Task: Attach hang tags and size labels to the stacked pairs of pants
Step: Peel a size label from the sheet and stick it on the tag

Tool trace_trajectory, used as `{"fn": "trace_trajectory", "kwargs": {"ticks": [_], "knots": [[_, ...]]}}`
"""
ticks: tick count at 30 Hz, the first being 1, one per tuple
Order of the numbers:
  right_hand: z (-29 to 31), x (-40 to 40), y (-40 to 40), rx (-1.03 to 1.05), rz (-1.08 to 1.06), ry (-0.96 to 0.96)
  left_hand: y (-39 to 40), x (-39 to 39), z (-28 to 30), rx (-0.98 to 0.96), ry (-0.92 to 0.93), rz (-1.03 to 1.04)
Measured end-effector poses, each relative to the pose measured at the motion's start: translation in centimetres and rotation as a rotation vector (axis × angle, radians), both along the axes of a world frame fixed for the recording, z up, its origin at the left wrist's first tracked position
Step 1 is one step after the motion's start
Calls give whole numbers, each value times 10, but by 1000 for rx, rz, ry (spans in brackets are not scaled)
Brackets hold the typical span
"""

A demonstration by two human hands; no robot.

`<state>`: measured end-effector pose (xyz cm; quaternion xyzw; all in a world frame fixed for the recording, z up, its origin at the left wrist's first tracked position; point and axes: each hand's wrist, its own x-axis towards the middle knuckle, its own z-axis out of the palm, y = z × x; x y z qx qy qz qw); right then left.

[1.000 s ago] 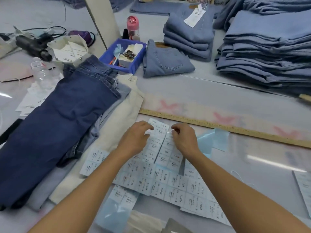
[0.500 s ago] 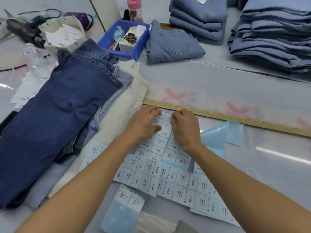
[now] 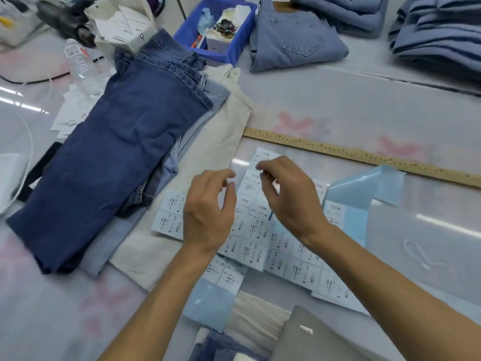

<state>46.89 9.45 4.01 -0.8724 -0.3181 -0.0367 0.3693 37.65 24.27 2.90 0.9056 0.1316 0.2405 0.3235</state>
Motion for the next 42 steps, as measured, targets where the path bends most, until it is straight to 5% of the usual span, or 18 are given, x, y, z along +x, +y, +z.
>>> {"fn": "trace_trajectory", "kwargs": {"ticks": [4,9,13,21,31,38,42], "knots": [[10,-69,-23,-214,548,69,-9,-111,-6,-257,228,368],[-2,-109,-23,-571,632,199,-18,-171,-20,-297,721,375],[-7,-119,-5,-692,543,208,-28,-171,-20,-456,606,327],[2,-127,18,-531,393,334,-32,-157,-11,-1409,207,415],[-14,-137,-8,-458,315,353,-37,-162,-29,-1347,216,367],[-23,-126,-15,-270,173,702,-39,-161,-35,-1263,239,318],[-25,-128,-14,-298,176,683,-37,-160,-37,-1279,254,323]]}}
